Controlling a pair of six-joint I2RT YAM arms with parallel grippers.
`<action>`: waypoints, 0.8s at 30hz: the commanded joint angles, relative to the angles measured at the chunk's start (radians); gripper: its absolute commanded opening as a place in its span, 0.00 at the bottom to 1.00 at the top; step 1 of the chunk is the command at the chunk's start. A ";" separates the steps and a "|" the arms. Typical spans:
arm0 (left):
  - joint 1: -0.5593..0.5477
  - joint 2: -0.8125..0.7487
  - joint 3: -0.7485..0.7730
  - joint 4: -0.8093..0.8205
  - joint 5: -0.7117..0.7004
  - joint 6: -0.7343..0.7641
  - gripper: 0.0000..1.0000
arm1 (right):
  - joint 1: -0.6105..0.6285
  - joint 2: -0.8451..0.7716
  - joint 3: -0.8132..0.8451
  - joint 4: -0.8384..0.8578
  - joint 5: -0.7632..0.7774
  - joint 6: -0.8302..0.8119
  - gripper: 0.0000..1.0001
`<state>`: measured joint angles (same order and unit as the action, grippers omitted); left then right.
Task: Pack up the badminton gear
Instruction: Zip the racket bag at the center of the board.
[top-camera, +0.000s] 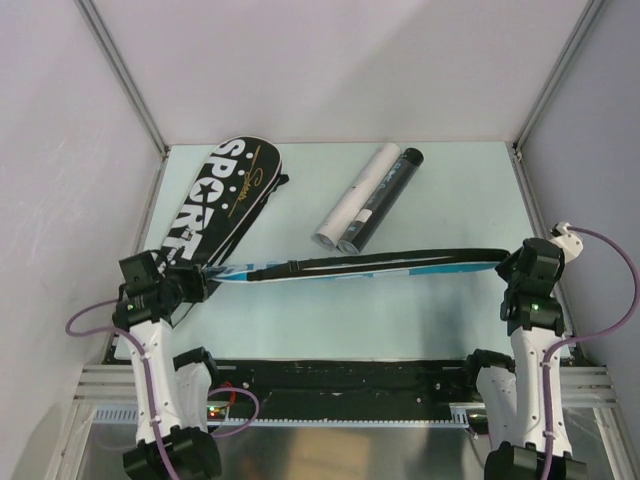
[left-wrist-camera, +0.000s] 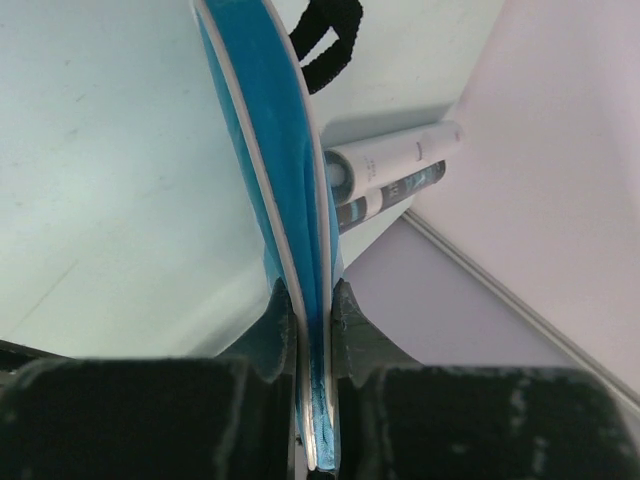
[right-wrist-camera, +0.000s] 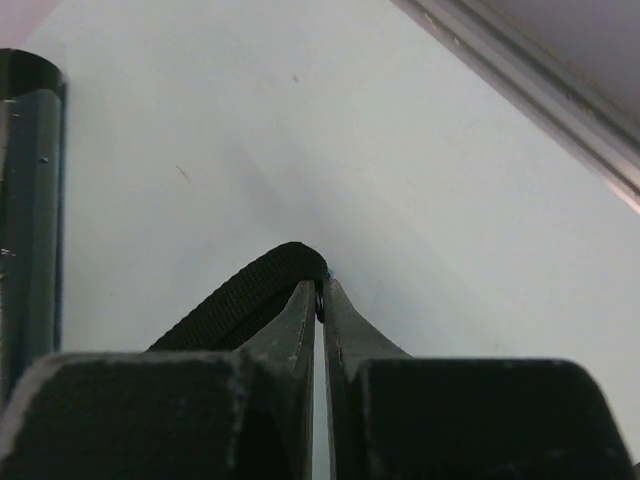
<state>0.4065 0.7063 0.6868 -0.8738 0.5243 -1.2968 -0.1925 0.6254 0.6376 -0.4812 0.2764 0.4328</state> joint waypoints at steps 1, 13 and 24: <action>0.006 -0.043 -0.060 0.124 -0.201 0.157 0.12 | -0.132 0.015 -0.011 0.162 0.007 0.012 0.05; -0.010 -0.123 -0.079 0.076 -0.371 0.290 0.99 | -0.205 0.044 -0.029 0.129 0.072 0.006 0.34; -0.047 0.052 0.117 0.112 -0.415 0.472 0.98 | -0.141 0.047 0.026 -0.032 -0.118 0.061 0.75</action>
<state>0.3885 0.7246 0.6991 -0.8082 0.1505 -0.9554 -0.3813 0.6468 0.5941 -0.4664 0.2733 0.4725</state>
